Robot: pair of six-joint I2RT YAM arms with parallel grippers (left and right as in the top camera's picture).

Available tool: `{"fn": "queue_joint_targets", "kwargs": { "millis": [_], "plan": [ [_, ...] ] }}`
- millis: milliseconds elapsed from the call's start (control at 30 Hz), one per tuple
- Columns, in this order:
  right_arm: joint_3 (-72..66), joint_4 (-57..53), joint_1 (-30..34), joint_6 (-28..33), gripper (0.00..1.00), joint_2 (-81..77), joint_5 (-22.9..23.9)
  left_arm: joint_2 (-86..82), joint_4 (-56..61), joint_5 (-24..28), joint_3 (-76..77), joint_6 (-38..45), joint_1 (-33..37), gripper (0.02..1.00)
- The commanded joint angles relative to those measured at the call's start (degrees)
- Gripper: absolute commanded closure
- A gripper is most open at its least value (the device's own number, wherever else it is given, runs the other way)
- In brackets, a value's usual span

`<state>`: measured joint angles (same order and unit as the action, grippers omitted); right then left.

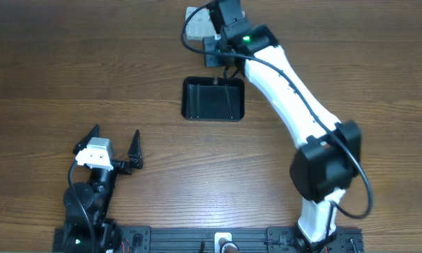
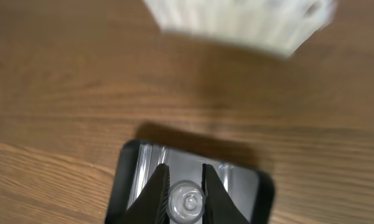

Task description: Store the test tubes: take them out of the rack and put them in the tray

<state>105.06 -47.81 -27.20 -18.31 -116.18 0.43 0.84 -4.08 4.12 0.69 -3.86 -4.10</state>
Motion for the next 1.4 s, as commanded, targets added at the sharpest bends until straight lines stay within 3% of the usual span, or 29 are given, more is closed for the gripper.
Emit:
{"fn": "queue_joint_targets", "kwargs": {
  "millis": [33, 700, 1100, 1200, 1400],
  "plan": [
    [-0.3, -0.1, -0.8, -2.0, 0.98, -4.4, -2.6, -0.5, 0.0, 0.3, -0.3, 0.9, 0.3, 0.02],
    [-4.7, -0.5, -1.9, -4.0, 0.945, -10.8, -2.5, -0.5, 0.0, 0.3, -0.3, 0.9, 0.3, 0.02],
    [-6.9, 2.2, -1.9, -4.0, 0.768, -10.8, -2.6, -0.5, 0.0, 0.3, -0.3, 0.9, 0.3, 0.018],
    [-6.9, 2.9, -1.9, -3.9, 0.665, -9.7, -2.6, -0.5, 0.0, 0.3, -0.3, 0.9, 0.3, 0.018],
    [-6.9, 3.2, -1.2, 0.5, 0.634, -0.6, -2.5, -0.5, 0.0, 0.3, -0.3, 0.9, 0.3, 0.02]
  ]
}}
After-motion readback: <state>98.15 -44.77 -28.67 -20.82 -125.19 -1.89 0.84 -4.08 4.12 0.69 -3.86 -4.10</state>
